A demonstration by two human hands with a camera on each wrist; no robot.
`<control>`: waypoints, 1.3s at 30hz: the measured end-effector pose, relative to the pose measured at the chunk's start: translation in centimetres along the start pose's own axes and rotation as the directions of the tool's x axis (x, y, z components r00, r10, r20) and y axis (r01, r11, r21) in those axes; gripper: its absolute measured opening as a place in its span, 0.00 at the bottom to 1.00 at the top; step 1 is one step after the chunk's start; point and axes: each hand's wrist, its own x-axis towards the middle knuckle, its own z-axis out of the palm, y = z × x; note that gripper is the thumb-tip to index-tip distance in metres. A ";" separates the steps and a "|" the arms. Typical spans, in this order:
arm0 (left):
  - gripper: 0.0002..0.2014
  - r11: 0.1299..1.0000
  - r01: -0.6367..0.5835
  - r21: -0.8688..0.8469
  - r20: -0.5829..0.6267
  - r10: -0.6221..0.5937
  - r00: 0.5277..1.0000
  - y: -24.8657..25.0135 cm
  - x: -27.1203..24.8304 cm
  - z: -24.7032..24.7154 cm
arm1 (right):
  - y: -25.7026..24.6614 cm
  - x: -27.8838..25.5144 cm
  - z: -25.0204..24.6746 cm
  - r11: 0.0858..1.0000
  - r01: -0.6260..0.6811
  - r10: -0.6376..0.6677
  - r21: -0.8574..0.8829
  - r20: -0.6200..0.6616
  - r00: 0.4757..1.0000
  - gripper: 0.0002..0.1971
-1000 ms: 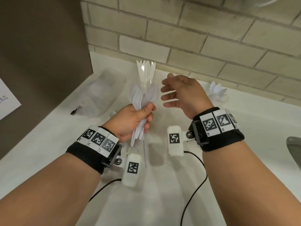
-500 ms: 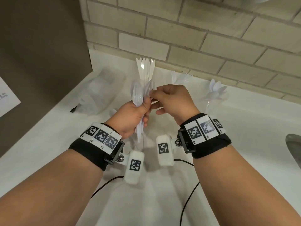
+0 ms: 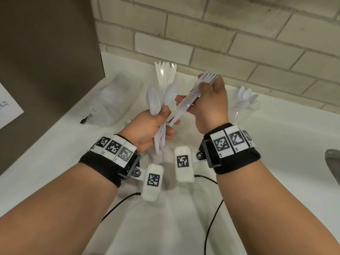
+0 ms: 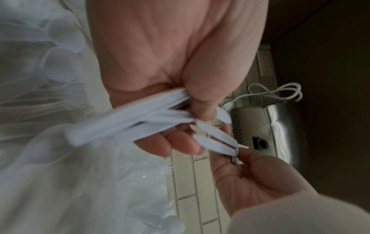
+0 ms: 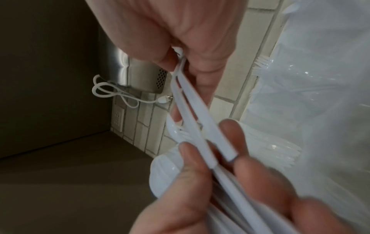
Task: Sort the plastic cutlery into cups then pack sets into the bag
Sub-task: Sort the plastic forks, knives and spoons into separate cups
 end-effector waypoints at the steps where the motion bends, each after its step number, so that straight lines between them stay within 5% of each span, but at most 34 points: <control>1: 0.13 1.000 -0.002 0.009 0.001 0.002 1.000 0.0 -0.1 0.0 | -0.3 0.0 0.0 1.000 0.025 -0.025 -0.004 0.014 1.000 0.10; 9: 0.10 0.999 -0.035 0.003 0.047 0.034 0.998 -0.4 0.0 -0.2 | -0.8 0.9 -0.1 0.993 0.089 -0.092 -0.073 -0.044 0.995 0.12; 14: 0.10 0.999 -0.032 -0.040 0.101 0.035 0.994 -0.1 -0.2 -0.4 | -0.3 0.8 -0.6 0.973 -0.032 0.037 -0.229 0.018 0.999 0.13; 17: 0.09 0.999 -0.037 0.025 -0.011 0.037 0.999 0.1 -0.2 -0.2 | -0.5 0.3 -0.5 0.975 0.032 -0.033 -0.218 0.002 0.999 0.10; 21: 0.07 0.975 -0.008 0.223 -0.128 0.037 0.991 0.0 0.7 0.1 | 0.0 -0.9 0.5 0.880 0.129 -0.016 -0.457 0.243 0.970 0.19; 24: 0.08 0.981 -0.012 0.192 -0.076 0.027 0.997 0.3 0.5 0.5 | 0.9 -1.0 1.0 0.848 0.133 0.016 -0.513 0.276 0.961 0.19; 29: 0.03 0.986 -0.109 0.129 0.072 0.100 0.992 -0.1 -0.5 0.3 | 0.7 -0.7 0.8 0.863 0.054 0.091 -0.503 0.258 0.962 0.04; 39: 0.11 0.993 -0.105 0.061 0.143 0.096 0.985 -0.7 -0.2 0.1 | 1.3 -0.4 0.7 0.830 0.171 -0.018 -0.531 0.281 0.960 0.03</control>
